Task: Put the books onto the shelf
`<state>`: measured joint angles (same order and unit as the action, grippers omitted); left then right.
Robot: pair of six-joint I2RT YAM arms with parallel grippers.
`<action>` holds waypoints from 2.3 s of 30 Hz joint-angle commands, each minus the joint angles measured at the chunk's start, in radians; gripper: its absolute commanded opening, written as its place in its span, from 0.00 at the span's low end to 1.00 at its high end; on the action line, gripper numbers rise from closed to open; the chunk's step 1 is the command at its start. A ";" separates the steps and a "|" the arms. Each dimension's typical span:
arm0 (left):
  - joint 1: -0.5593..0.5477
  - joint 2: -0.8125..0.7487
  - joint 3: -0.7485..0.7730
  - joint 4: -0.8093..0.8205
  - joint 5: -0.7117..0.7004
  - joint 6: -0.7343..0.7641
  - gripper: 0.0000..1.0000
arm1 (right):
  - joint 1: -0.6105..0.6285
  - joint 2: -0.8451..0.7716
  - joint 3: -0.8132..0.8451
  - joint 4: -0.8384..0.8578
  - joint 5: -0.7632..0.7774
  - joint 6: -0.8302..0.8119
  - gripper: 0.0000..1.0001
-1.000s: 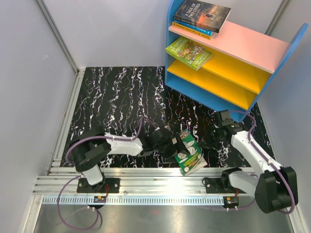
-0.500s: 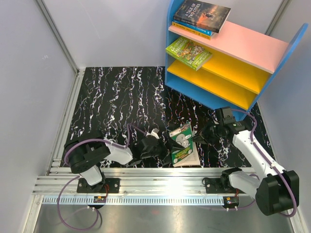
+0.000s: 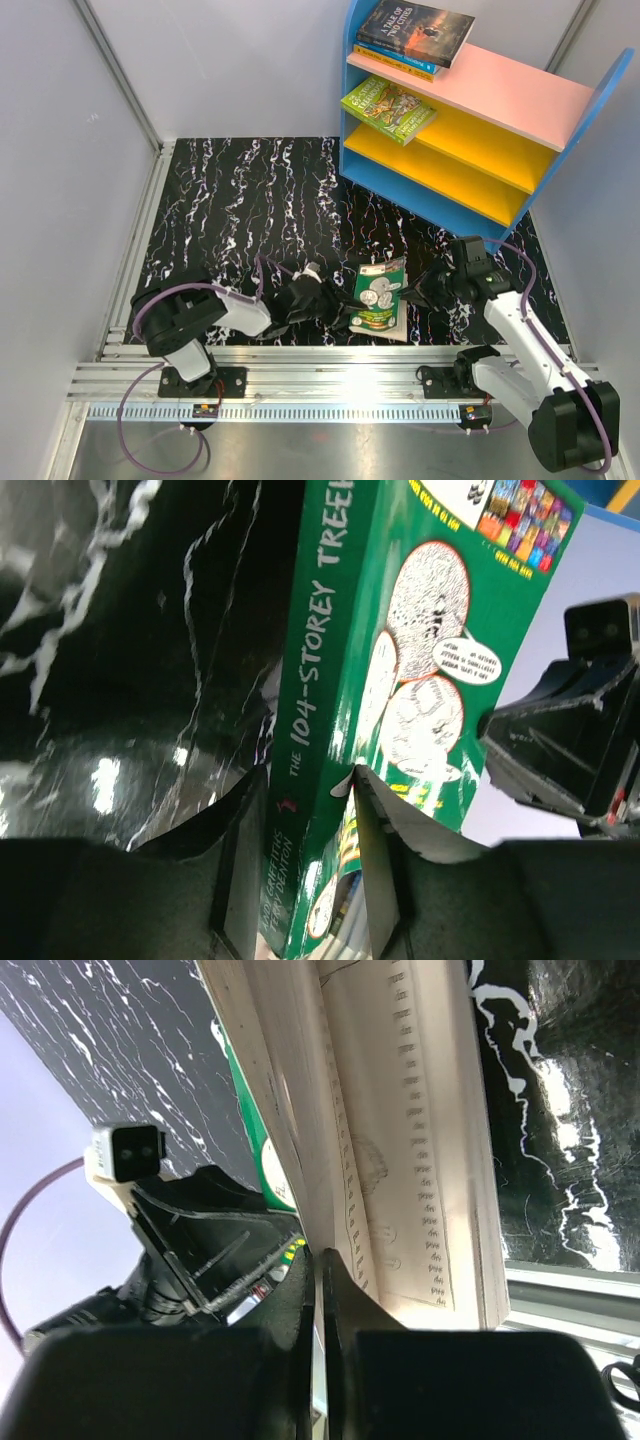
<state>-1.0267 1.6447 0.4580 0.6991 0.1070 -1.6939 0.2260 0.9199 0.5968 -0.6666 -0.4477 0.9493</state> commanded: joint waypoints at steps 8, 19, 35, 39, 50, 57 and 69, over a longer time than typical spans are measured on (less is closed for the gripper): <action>0.131 -0.125 0.437 -0.240 0.071 0.219 0.00 | 0.026 -0.044 0.211 -0.283 -0.022 -0.033 1.00; 0.241 -0.060 0.968 -0.687 0.264 0.591 0.00 | 0.024 0.056 0.963 -0.790 0.282 -0.236 1.00; 0.346 0.061 1.159 -0.465 0.315 0.375 0.00 | 0.026 0.030 0.877 -0.658 0.268 -0.236 1.00; 0.353 -0.023 0.973 -0.236 0.255 0.151 0.00 | 0.026 -0.015 0.827 -0.439 0.267 -0.158 1.00; 0.353 -0.249 0.855 -0.246 0.137 0.028 0.00 | 0.026 -0.116 0.588 -0.009 0.137 0.120 1.00; 0.372 -0.283 1.011 -0.717 0.212 0.402 0.01 | 0.027 -0.128 0.501 -0.012 0.110 0.141 1.00; 0.392 -0.154 0.867 -0.946 0.246 0.708 0.86 | 0.024 0.054 0.474 -0.379 0.263 -0.070 1.00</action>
<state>-0.6418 1.5005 1.3479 -0.2405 0.3126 -1.0447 0.2470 0.9703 1.0317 -0.9562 -0.2714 0.9737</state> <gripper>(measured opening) 0.846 0.994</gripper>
